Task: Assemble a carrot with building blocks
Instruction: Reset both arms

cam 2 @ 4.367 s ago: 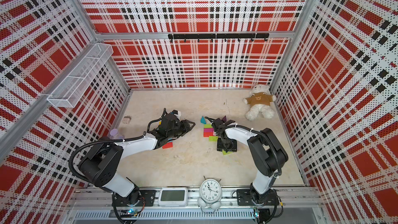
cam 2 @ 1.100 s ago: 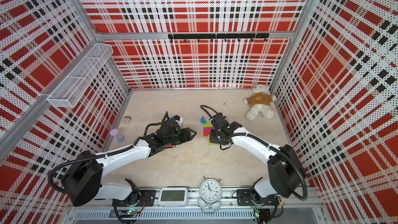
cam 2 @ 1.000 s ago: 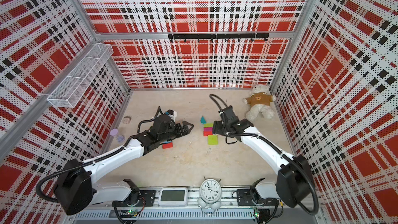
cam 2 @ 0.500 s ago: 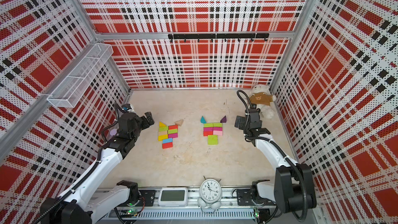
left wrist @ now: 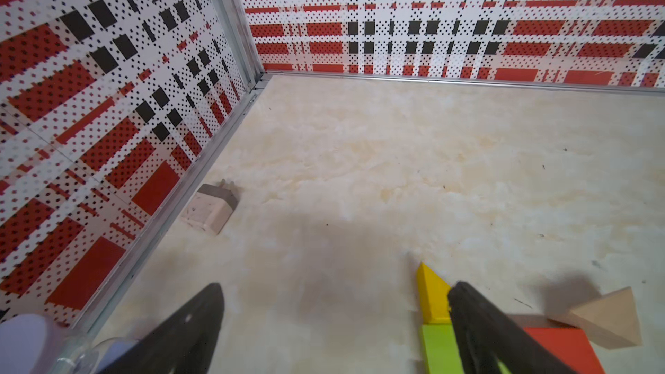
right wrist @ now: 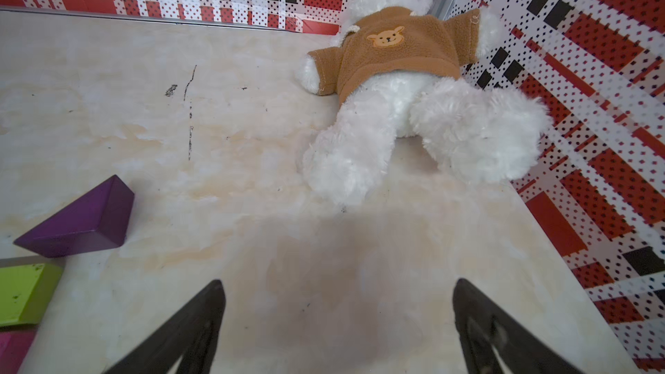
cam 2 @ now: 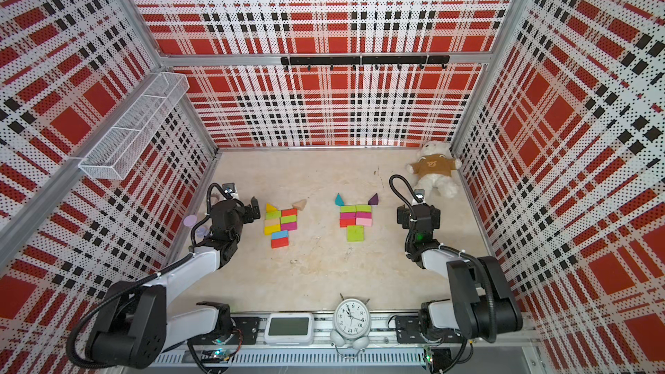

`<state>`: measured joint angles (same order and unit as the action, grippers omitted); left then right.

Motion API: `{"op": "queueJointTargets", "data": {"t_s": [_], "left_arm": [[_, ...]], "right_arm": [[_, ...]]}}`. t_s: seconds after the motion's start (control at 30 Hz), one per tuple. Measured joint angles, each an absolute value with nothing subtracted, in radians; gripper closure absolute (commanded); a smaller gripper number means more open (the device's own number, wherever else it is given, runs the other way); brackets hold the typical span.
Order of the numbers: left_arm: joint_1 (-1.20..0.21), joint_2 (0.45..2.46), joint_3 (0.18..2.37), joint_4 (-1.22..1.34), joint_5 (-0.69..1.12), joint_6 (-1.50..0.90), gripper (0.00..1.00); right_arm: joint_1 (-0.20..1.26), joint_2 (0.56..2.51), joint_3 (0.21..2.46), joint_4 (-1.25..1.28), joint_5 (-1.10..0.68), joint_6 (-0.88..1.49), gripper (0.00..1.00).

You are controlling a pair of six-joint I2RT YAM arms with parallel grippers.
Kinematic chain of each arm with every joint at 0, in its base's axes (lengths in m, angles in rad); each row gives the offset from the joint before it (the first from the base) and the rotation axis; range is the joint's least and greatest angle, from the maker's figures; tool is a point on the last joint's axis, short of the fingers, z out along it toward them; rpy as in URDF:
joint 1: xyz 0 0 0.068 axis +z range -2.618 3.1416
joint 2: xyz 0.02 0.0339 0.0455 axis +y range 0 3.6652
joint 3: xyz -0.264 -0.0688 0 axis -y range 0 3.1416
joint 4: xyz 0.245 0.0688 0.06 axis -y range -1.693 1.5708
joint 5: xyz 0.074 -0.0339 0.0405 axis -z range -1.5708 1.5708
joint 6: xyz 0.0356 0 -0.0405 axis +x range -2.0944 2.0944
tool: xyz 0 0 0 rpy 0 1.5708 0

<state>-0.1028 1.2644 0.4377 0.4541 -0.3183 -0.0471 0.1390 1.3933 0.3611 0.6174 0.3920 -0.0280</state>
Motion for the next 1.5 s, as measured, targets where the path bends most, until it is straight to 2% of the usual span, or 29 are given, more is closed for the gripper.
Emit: {"op": "queueJointTargets", "data": {"t_s": [0.4,0.6,0.73,0.97,1.5], "left_arm": [[0.003,1.446,0.367,0.778,-0.141,-0.047,0.01],[0.009,1.465,0.366,0.849,-0.070,-0.039,0.01],[-0.002,1.562,0.366,0.933,-0.052,-0.028,0.01],[-0.028,1.576,0.367,0.936,-0.068,-0.010,0.01],[-0.090,1.576,0.382,0.934,-0.163,0.039,0.01]], "right_arm": [[0.129,1.612,0.279,1.071,0.359,-0.072,0.00],[0.127,1.617,0.303,1.073,0.321,-0.084,0.00],[0.089,1.614,0.358,1.005,0.257,-0.079,0.00],[0.054,1.609,0.381,0.934,0.186,-0.061,0.00],[0.054,1.609,0.381,0.916,0.165,-0.060,0.00]]}}
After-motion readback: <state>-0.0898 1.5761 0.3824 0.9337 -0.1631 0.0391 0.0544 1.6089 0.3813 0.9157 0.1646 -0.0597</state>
